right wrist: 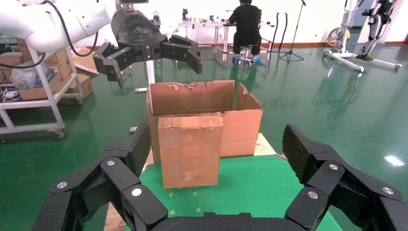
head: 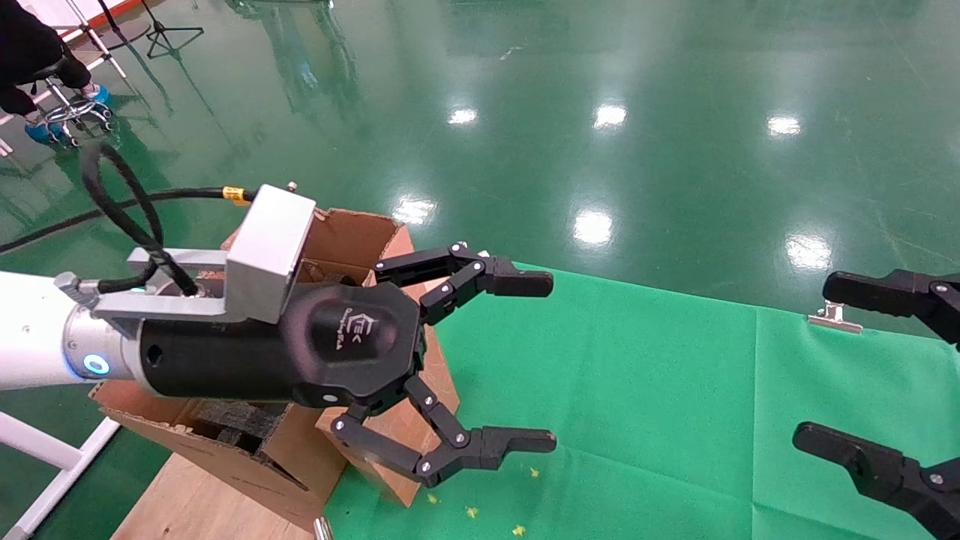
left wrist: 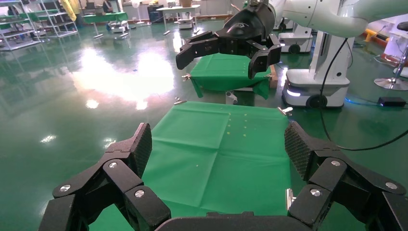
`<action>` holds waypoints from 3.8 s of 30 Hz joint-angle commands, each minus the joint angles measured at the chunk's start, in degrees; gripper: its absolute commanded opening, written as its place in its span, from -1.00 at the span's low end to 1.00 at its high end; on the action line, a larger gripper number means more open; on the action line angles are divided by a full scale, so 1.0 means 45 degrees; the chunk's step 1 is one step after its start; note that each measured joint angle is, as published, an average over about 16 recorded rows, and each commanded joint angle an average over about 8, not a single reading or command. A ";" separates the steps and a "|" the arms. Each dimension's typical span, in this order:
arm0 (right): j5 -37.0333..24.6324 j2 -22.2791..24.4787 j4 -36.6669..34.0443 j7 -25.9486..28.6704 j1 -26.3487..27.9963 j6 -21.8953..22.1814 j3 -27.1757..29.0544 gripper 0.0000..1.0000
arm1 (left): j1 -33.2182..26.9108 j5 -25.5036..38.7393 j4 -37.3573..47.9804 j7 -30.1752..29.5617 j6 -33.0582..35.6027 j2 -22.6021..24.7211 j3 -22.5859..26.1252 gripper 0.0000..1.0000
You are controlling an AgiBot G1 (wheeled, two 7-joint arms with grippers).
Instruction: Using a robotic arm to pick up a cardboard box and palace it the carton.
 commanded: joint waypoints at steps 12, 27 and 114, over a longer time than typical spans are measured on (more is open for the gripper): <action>0.0000 0.0000 0.0000 0.0000 0.0000 0.0000 0.0000 1.00 | 0.0002 -0.0002 -0.0002 0.0001 0.0001 0.0000 -0.0002 1.00; 0.0001 0.0001 -0.0001 0.0000 -0.0001 0.0001 0.0000 -1.00 | -0.1320 0.2091 -0.0551 -0.1174 -0.0081 -0.0500 0.0795 1.00; 0.0004 0.0006 -0.0007 0.0000 -0.0006 0.0007 0.0001 1.00 | -0.5147 1.2227 -0.0953 -1.1678 -0.0266 -0.0105 0.5004 -1.00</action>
